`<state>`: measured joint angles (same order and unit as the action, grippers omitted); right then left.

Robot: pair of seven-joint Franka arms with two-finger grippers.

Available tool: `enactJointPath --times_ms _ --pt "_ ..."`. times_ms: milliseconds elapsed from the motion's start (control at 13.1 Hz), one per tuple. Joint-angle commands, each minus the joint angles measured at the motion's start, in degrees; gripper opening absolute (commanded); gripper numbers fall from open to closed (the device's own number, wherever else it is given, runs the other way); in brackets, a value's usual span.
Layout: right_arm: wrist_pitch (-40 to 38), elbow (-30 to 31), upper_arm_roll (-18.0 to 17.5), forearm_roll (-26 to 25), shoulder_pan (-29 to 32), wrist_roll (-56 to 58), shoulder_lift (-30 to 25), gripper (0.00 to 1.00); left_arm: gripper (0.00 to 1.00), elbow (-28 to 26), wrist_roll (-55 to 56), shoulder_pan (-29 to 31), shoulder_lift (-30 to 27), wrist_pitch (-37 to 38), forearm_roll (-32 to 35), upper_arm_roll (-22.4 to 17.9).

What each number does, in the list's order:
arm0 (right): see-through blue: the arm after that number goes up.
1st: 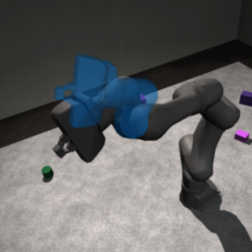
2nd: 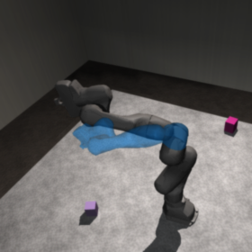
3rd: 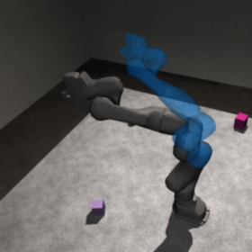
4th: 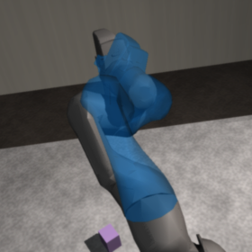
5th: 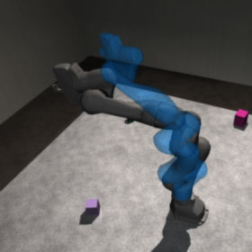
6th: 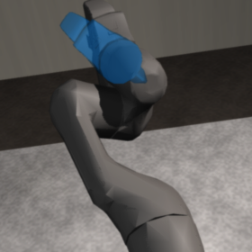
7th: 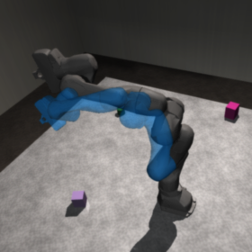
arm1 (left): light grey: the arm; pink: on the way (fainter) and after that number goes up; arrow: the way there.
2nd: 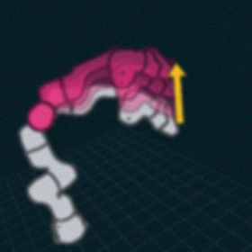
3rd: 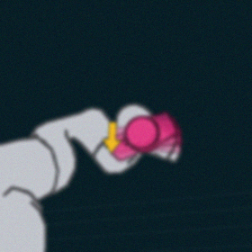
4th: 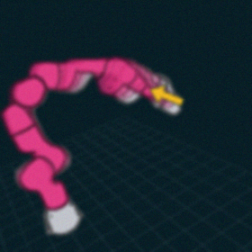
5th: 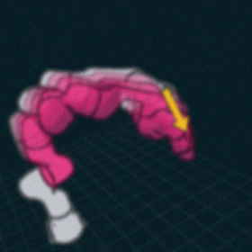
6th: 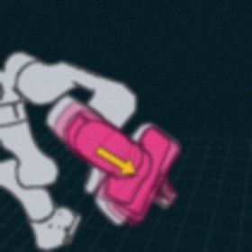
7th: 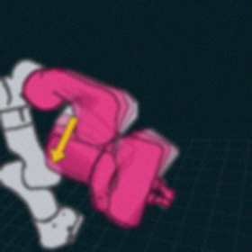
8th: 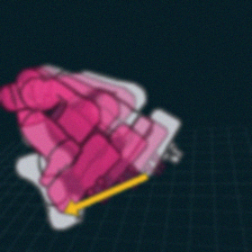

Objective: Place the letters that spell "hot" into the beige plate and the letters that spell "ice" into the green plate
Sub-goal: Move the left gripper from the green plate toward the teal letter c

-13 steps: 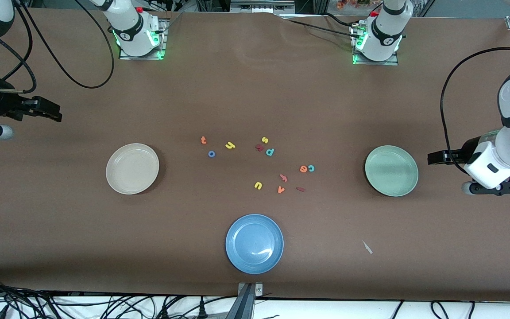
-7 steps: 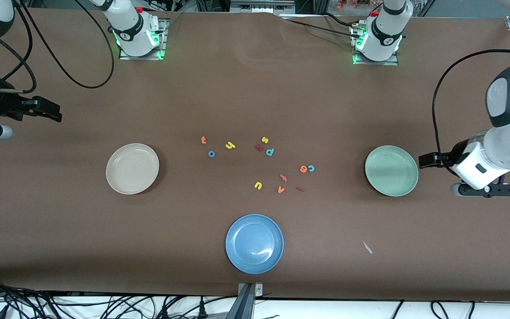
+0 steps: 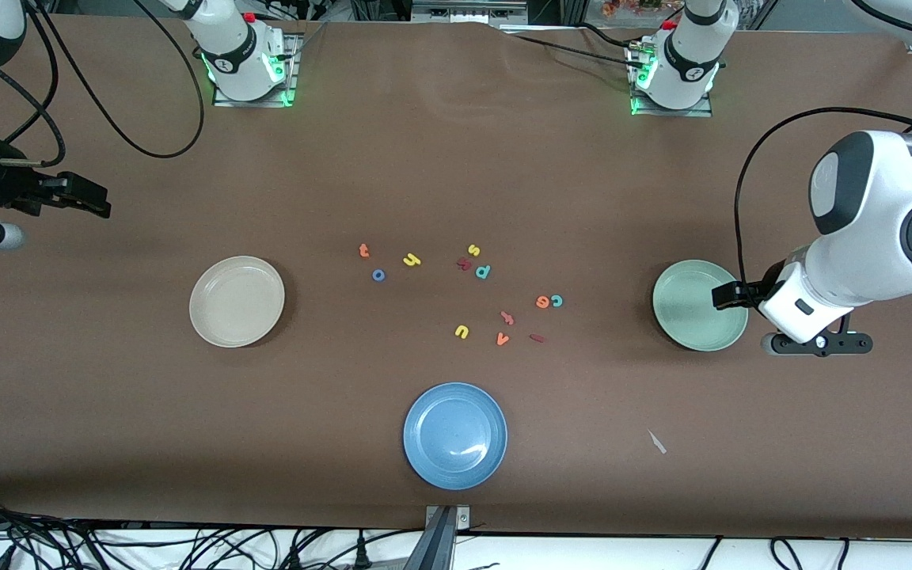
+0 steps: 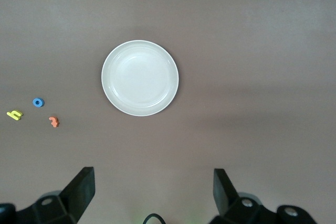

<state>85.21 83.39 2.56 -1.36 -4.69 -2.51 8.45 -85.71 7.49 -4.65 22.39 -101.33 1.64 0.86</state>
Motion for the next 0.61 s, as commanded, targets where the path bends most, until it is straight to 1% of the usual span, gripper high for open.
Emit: enactJointPath --times_ms 0,153,305,382,458,535 --pt "-1.1 -0.8 -0.1 0.5 0.1 -0.3 0.0 1.0 1.0 -0.9 -1.3 0.0 -1.2 -0.1 -2.0 -0.7" --pt "-1.0 -0.9 -0.1 0.5 0.1 -0.3 -0.1 1.0 1.0 -0.6 -4.8 0.1 -1.3 0.3 -2.0 -0.7" --pt "-0.9 -0.9 -0.1 0.5 0.1 -0.3 0.0 1.0 1.0 -0.6 -5.0 0.2 -1.3 0.3 -2.1 -0.7" --pt "-0.9 -0.9 -0.1 0.5 0.1 -0.3 0.0 1.0 1.0 -0.6 -5.0 0.4 -1.3 0.3 -3.2 -0.7" --pt "-0.9 -0.9 -0.1 0.9 0.1 -0.3 0.0 1.0 1.0 -0.5 -5.0 0.6 -1.3 0.1 -6.6 -0.9" --pt "-1.0 -0.9 -0.1 1.4 0.1 -0.4 0.0 1.0 1.0 -0.6 -5.0 1.3 -1.3 0.1 -8.6 -0.9"
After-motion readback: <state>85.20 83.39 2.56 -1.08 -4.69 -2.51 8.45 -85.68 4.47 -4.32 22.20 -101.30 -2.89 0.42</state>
